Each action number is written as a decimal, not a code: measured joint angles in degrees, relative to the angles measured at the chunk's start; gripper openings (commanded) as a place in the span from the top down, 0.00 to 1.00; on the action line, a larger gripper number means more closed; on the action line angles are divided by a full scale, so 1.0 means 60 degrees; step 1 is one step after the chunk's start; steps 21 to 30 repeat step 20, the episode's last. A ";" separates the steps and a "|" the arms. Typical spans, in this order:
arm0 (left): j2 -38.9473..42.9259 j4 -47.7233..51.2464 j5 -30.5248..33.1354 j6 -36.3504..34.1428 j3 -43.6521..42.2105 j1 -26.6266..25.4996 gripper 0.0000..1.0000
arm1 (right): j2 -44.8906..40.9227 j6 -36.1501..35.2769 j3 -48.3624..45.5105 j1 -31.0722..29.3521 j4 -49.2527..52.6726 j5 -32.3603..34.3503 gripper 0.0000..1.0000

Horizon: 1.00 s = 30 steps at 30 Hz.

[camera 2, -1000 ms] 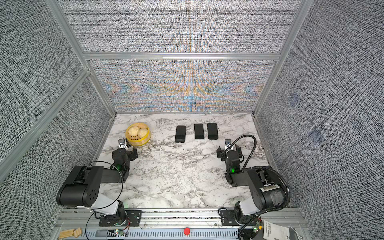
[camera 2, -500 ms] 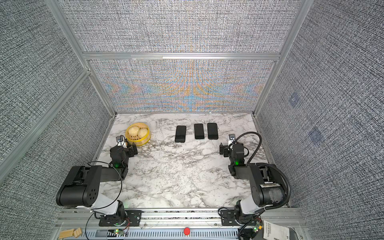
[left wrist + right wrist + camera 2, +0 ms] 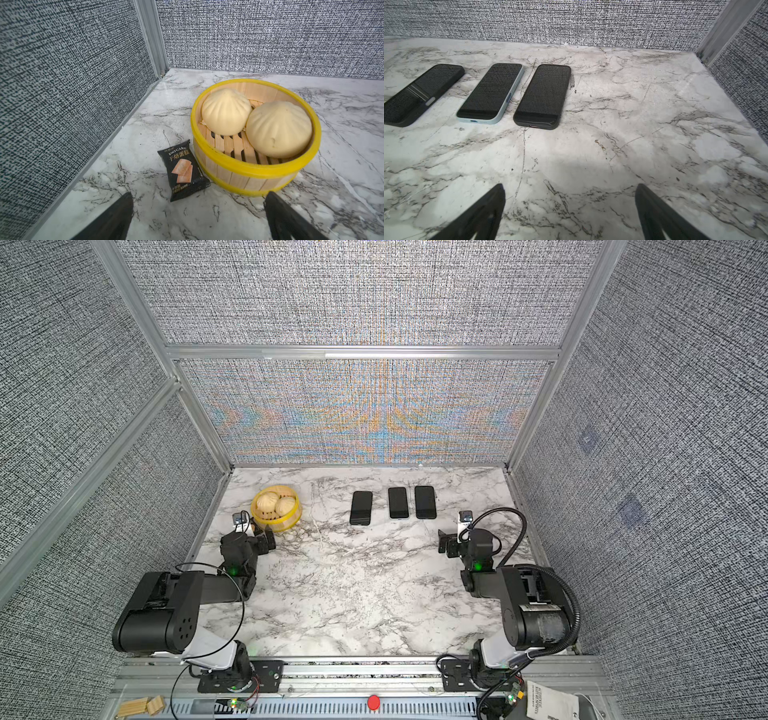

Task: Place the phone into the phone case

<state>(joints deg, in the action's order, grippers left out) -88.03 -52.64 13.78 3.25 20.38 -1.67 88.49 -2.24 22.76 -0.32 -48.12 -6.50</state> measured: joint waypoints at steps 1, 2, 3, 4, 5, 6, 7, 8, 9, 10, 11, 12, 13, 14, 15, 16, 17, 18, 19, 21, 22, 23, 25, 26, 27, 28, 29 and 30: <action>0.0000 0.0000 0.0000 0.0000 0.0000 0.0000 0.01 | 0.0000 0.0004 0.0000 0.0011 0.0000 -0.0022 0.01; 0.0000 0.0000 0.0000 0.0000 0.0000 0.0000 0.01 | -0.0004 0.0015 0.0000 0.0022 -0.0004 -0.0033 0.01; 0.0000 0.0000 0.0000 0.0000 0.0000 0.0000 0.01 | -0.0004 0.0036 0.0000 0.0036 -0.0004 -0.0033 0.01; 0.0000 0.0000 0.0000 0.0000 0.0000 0.0000 0.01 | -0.0004 0.0036 0.0000 0.0036 -0.0004 -0.0040 0.01; 0.0000 0.0000 0.0000 0.0000 0.0004 0.0000 0.01 | -0.0004 0.0036 0.0000 0.0036 -0.0004 -0.0051 0.01; 0.0000 0.0000 0.0000 0.0000 0.0004 0.0000 0.01 | -0.0004 0.0036 0.0000 0.0033 -0.0007 -0.0066 0.01; -0.0004 0.0004 0.0000 0.0000 0.0004 0.0000 0.01 | 0.0000 0.0036 0.0000 0.0033 -0.0004 -0.0066 0.01; -0.0004 0.0004 0.0000 0.0000 0.0007 0.0000 0.01 | 0.0007 0.0036 0.0000 0.0033 -0.0007 -0.0076 0.01; -0.0004 0.0004 0.0000 0.0000 0.0011 0.0000 0.01 | 0.0025 0.0036 0.0011 0.0033 -0.0007 -0.0109 0.01; -0.0004 0.0004 0.0000 0.0000 0.0011 0.0000 0.01 | 0.0058 0.0036 0.0029 0.0033 0.0000 -0.0168 0.01; -0.0004 0.0004 0.0000 0.0000 0.0011 0.0000 0.01 | 0.0087 0.0033 0.0051 0.0033 0.0022 -0.0186 0.01; -0.0004 0.0007 0.0000 0.0000 0.0011 0.0000 0.01 | 0.0098 0.0033 0.0076 0.0029 0.0044 -0.0211 0.01; -0.0004 0.0000 0.0000 0.0000 0.0011 0.0000 0.01 | 0.0102 0.0033 0.0091 0.0033 0.0040 -0.0219 0.01; -0.0004 0.0000 0.0000 0.0000 0.0011 0.0000 0.01 | 0.0106 0.0033 0.0102 0.0033 0.0040 -0.0240 0.01; -0.0004 0.0004 0.0000 0.0000 0.0011 0.0000 0.01 | 0.0106 0.0033 0.0102 0.0033 0.0040 -0.0244 0.01; -0.0004 0.0000 0.0000 0.0000 0.0007 0.0000 0.01 | 0.0106 0.0033 0.0102 0.0029 0.0044 -0.0248 0.01; -0.0004 -0.0007 0.0000 0.0000 -0.0004 0.0000 0.01 | 0.0109 0.0033 0.0102 0.0025 0.0044 -0.0251 0.01; -0.0004 -0.0007 0.0000 0.0000 -0.0011 0.0000 0.01 | 0.0106 0.0033 0.0102 0.0025 0.0040 -0.0262 0.01; 0.0004 -0.0018 0.0000 0.0000 -0.0029 0.0000 0.01 | 0.0102 0.0033 0.0098 0.0029 0.0040 -0.0273 0.01; 0.0011 -0.0029 0.0000 -0.0004 -0.0047 0.0000 0.01 | 0.0087 0.0033 0.0076 0.0040 0.0033 -0.0277 0.01; 0.0011 -0.0029 0.0000 -0.0004 -0.0047 0.0000 0.01 | 0.0087 0.0033 0.0076 0.0040 0.0033 -0.0277 0.01; 0.0011 -0.0029 0.0000 -0.0004 -0.0047 0.0000 0.01 | 0.0087 0.0033 0.0076 0.0040 0.0033 -0.0277 0.01; 0.0011 -0.0029 0.0000 -0.0004 -0.0047 0.0000 0.01 | 0.0087 0.0033 0.0076 0.0040 0.0033 -0.0277 0.01; 0.0011 -0.0029 0.0000 -0.0004 -0.0047 0.0000 0.01 | 0.0087 0.0033 0.0076 0.0040 0.0033 -0.0277 0.01; 0.0011 -0.0029 0.0000 -0.0004 -0.0047 0.0000 0.01 | 0.0087 0.0033 0.0076 0.0040 0.0033 -0.0277 0.01; 0.0011 -0.0029 0.0000 -0.0004 -0.0047 0.0000 0.01 | 0.0087 0.0033 0.0076 0.0040 0.0033 -0.0277 0.01; 0.0011 -0.0029 0.0000 -0.0004 -0.0047 0.0000 0.01 | 0.0087 0.0033 0.0076 0.0040 0.0033 -0.0277 0.01; 0.0011 -0.0029 0.0000 -0.0004 -0.0047 0.0000 0.01 | 0.0087 0.0033 0.0076 0.0040 0.0033 -0.0277 0.01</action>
